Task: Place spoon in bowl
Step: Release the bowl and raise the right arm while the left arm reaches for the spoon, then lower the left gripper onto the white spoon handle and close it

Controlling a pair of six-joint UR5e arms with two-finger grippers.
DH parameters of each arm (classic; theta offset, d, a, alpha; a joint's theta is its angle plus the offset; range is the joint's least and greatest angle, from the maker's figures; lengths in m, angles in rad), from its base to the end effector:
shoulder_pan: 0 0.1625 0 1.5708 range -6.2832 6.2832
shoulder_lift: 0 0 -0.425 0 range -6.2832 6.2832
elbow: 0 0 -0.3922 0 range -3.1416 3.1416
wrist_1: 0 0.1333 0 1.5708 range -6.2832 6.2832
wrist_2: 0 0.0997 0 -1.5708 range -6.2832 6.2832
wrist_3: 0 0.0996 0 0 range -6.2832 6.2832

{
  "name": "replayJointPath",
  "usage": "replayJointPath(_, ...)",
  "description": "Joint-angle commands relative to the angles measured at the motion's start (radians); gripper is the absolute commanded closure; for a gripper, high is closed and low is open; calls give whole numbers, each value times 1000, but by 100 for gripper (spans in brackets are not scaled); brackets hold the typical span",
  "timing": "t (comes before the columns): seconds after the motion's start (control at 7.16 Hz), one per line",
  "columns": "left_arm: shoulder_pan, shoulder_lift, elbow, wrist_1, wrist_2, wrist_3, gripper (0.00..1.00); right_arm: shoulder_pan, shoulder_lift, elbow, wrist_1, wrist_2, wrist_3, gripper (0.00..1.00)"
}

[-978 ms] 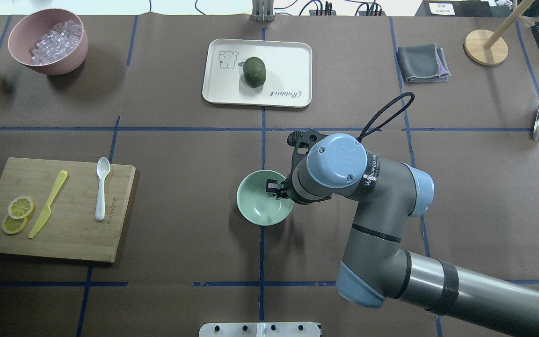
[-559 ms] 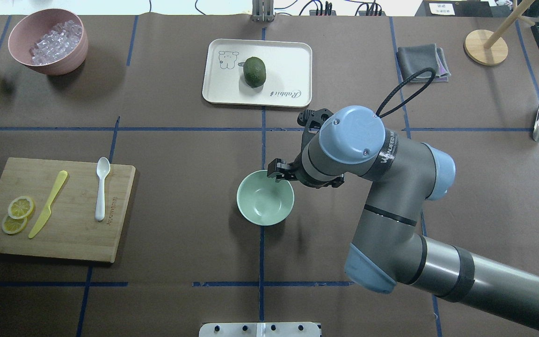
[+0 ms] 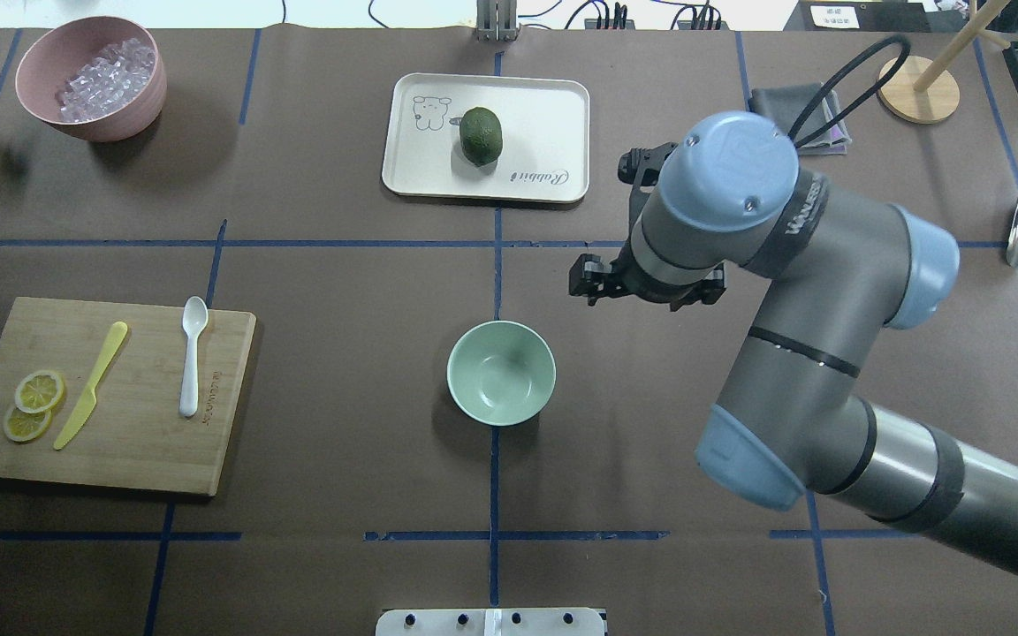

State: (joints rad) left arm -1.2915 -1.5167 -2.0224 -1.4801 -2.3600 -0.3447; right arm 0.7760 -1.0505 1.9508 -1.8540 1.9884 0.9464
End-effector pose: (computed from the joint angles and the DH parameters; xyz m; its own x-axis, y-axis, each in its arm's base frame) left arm 0.0652 -0.4545 0.4718 0.6705 0.0671 -0.7389 -0.0385 0.9977 0.0556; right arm -0.3553 -0.4788 0.2405 0.7486 -0.0140 0.6628 -0.0432 0.9966 0.0699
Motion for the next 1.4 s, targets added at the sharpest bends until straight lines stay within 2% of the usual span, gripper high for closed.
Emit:
replayJointPath(0.0, 250, -46, -55, -154, 93, -417, 0, 186, -93, 8, -14, 137, -260, 0)
replayJointPath(0.14, 402, -89, -29, -225, 225, -577, 0, 265, -153, 8, -14, 179, -391, 0)
replayJointPath(0.28, 461, -149, 28, -238, 278, -641, 0, 326, -210, 8, -16, 200, -520, 0)
replayJointPath(0.42, 487, -215, 100, -284, 283, -705, 1, 386, -262, 7, -16, 208, -629, 0)
replayJointPath(0.56, 536, -220, 158, -363, 342, -743, 1, 432, -316, 5, -14, 239, -706, 0)
replayJointPath(0.84, 589, -217, 257, -474, 375, -795, 4, 485, -345, 7, -14, 265, -750, 0)
replayJointPath(1.26, 590, -201, 264, -476, 377, -797, 11, 485, -348, 5, -14, 265, -744, 0)
